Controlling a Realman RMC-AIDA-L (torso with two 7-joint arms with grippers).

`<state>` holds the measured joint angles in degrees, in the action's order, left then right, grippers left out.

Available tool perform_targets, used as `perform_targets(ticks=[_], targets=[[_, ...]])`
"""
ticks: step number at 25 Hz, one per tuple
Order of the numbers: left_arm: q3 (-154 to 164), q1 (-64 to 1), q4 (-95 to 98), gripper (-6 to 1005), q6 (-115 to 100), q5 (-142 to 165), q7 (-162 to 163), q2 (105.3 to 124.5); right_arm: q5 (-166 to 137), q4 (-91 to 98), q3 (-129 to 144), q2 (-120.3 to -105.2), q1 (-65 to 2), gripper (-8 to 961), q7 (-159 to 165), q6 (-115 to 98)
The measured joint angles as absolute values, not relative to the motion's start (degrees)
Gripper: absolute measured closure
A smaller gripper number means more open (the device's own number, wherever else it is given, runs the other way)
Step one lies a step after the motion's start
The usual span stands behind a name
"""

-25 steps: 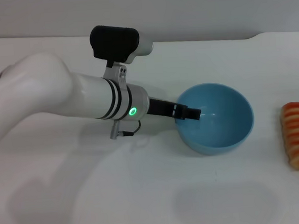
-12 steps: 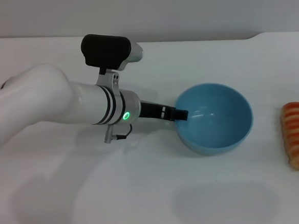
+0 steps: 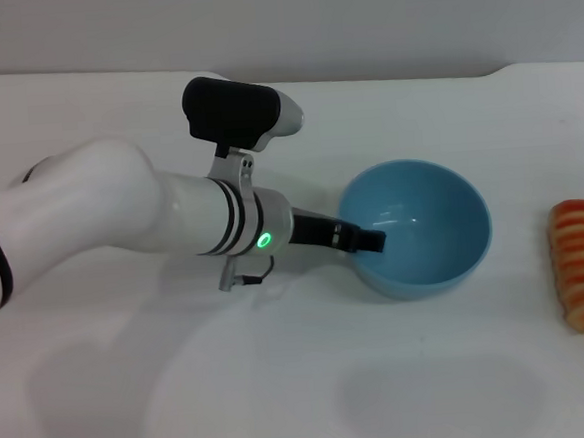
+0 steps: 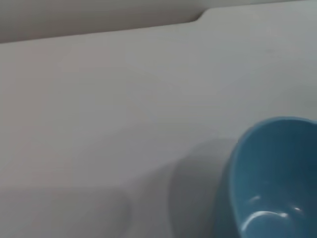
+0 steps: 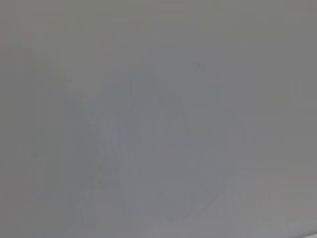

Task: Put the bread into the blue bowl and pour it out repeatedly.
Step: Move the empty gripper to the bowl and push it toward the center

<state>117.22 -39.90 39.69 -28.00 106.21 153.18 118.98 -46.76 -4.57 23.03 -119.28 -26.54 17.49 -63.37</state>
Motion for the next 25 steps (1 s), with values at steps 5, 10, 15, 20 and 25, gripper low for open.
perform_targets(ticks=[5, 10, 15, 20, 25], targets=[[117.5, -40.0, 40.1, 172, -28.2, 104.1, 153.1, 118.89, -46.8, -4.6, 23.0, -119.27, -26.5, 243, 17.5, -63.4], [118.1, -40.5, 40.1, 253, -28.4, 103.8, 153.1, 118.92, -46.8, -4.6, 22.9, -119.27, -26.5, 242, 17.5, -63.4], [118.0, -40.6, 40.3, 453, -28.6, 103.7, 153.1, 118.85, -46.8, -4.6, 22.9, -119.27, -26.5, 248, 17.5, -63.4], [118.1, -40.5, 40.8, 585, -28.4, 103.6, 153.1, 118.82, -46.8, -4.6, 22.8, -119.27, -26.5, 254, 17.5, -63.4], [118.2, -40.5, 41.5, 692, -28.2, 103.6, 153.3, 118.87, -46.8, -4.6, 22.7, -119.27, -26.4, 260, 17.5, -63.4]])
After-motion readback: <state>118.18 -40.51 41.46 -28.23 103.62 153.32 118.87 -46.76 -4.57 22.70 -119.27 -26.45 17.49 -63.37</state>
